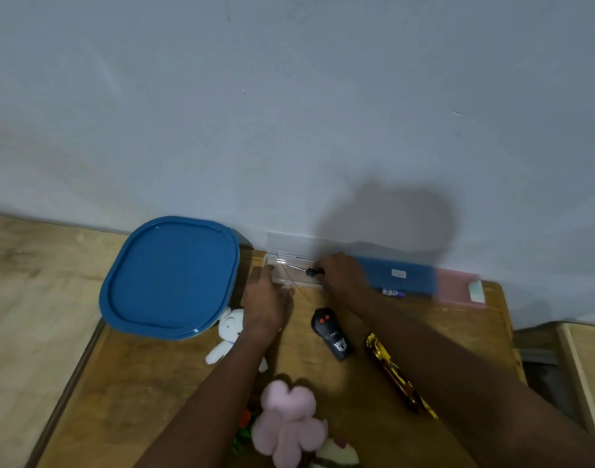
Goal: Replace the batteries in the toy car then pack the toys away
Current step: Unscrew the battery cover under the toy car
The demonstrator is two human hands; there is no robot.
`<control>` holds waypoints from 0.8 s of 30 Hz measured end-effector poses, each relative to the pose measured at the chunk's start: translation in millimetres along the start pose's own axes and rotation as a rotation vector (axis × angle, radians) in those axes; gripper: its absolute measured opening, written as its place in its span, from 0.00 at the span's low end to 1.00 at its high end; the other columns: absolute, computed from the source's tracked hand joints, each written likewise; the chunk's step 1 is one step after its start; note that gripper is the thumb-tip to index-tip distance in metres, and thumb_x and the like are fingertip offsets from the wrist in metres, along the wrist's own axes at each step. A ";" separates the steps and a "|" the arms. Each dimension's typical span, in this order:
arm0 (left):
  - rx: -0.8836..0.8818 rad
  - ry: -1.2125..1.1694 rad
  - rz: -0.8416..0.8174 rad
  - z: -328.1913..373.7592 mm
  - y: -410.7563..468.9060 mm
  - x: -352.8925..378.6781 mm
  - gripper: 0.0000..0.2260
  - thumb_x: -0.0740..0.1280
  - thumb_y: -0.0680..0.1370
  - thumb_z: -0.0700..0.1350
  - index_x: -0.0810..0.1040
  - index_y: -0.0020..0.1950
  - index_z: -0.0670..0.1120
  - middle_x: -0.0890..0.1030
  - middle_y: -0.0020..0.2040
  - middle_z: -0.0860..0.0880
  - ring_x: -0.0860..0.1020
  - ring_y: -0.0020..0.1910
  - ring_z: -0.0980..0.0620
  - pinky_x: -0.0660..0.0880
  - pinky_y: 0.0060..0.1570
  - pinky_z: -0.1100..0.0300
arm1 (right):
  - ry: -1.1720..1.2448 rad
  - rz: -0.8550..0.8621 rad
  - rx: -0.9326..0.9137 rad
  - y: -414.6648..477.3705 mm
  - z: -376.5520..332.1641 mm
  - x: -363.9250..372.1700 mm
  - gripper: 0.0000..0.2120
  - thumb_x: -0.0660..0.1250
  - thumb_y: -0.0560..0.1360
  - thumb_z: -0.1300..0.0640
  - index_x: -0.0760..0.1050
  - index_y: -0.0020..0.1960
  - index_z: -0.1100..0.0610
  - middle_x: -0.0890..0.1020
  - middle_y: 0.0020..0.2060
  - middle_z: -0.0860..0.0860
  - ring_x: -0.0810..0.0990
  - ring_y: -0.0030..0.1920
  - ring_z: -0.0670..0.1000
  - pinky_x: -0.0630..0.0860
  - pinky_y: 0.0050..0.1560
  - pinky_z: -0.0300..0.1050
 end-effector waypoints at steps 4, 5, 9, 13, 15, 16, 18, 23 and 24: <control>0.048 -0.008 0.124 11.2 -28.6 -11.4 0.27 0.72 0.77 0.44 0.68 0.75 0.45 0.74 0.71 0.43 0.72 0.69 0.44 0.70 0.66 0.52 | 0.171 0.121 -0.008 -22.1 7.4 -19.8 0.10 0.68 0.76 0.59 0.82 0.57 0.57 0.80 0.48 0.58 0.79 0.49 0.58 0.72 0.45 0.47; 0.075 0.015 0.165 17.4 -39.7 -12.4 0.25 0.71 0.77 0.45 0.70 0.73 0.45 0.74 0.70 0.43 0.72 0.68 0.44 0.71 0.66 0.51 | 0.189 0.146 -0.007 -32.5 13.1 -25.4 0.11 0.67 0.76 0.60 0.82 0.58 0.57 0.79 0.47 0.58 0.78 0.49 0.59 0.69 0.42 0.45; 0.240 0.063 0.215 52.1 -90.8 7.9 0.14 0.70 0.78 0.50 0.77 0.61 0.47 0.78 0.58 0.46 0.76 0.56 0.48 0.71 0.50 0.59 | 0.295 0.170 0.086 -94.1 53.2 -43.6 0.10 0.66 0.77 0.57 0.82 0.56 0.55 0.75 0.43 0.52 0.77 0.47 0.55 0.61 0.36 0.39; 0.295 0.076 -0.021 83.7 -137.1 64.5 0.16 0.65 0.79 0.57 0.76 0.63 0.51 0.77 0.57 0.51 0.78 0.53 0.50 0.71 0.44 0.59 | 0.395 0.157 0.295 -163.9 112.1 -38.3 0.13 0.67 0.76 0.61 0.82 0.59 0.54 0.84 0.49 0.52 0.79 0.46 0.52 0.66 0.42 0.39; 0.221 0.097 -0.113 98.0 -155.6 95.8 0.20 0.64 0.79 0.59 0.72 0.68 0.52 0.75 0.62 0.49 0.79 0.56 0.46 0.75 0.46 0.54 | 0.430 0.162 0.388 -195.4 136.5 -32.6 0.12 0.67 0.76 0.56 0.83 0.58 0.52 0.85 0.49 0.50 0.80 0.48 0.52 0.66 0.44 0.39; 0.149 0.096 -0.144 103.7 -163.9 110.0 0.23 0.64 0.79 0.59 0.68 0.71 0.52 0.73 0.64 0.48 0.79 0.57 0.43 0.76 0.47 0.51 | 0.462 0.172 0.405 -208.7 145.0 -29.2 0.14 0.66 0.74 0.53 0.83 0.57 0.52 0.85 0.50 0.50 0.81 0.49 0.51 0.67 0.45 0.39; -0.005 0.050 -0.186 121.1 -184.1 135.0 0.29 0.65 0.79 0.60 0.62 0.76 0.50 0.68 0.68 0.46 0.79 0.58 0.37 0.76 0.50 0.48 | 0.546 0.210 0.453 -240.2 162.6 -23.3 0.15 0.66 0.71 0.50 0.82 0.55 0.53 0.84 0.48 0.48 0.81 0.50 0.49 0.70 0.47 0.39; -0.258 -0.056 -0.164 122.9 -183.1 152.5 0.35 0.70 0.76 0.57 0.57 0.77 0.48 0.61 0.72 0.40 0.77 0.59 0.33 0.74 0.55 0.47 | 0.685 0.216 0.499 -257.7 159.0 7.0 0.11 0.68 0.75 0.63 0.81 0.56 0.55 0.84 0.50 0.49 0.81 0.52 0.49 0.74 0.50 0.42; -0.311 -0.076 -0.177 119.6 -182.4 152.8 0.37 0.71 0.76 0.56 0.56 0.78 0.48 0.61 0.73 0.38 0.76 0.60 0.32 0.73 0.56 0.47 | 0.716 0.216 0.504 -260.3 156.1 9.4 0.11 0.67 0.76 0.63 0.80 0.56 0.55 0.83 0.49 0.47 0.81 0.51 0.47 0.73 0.48 0.39</control>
Point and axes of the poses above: each hand's wrist, its own y-axis towards the middle knuckle, its own x-axis out of the palm, z = x × y, the point moved 5 cm from there along y, towards the middle knuckle
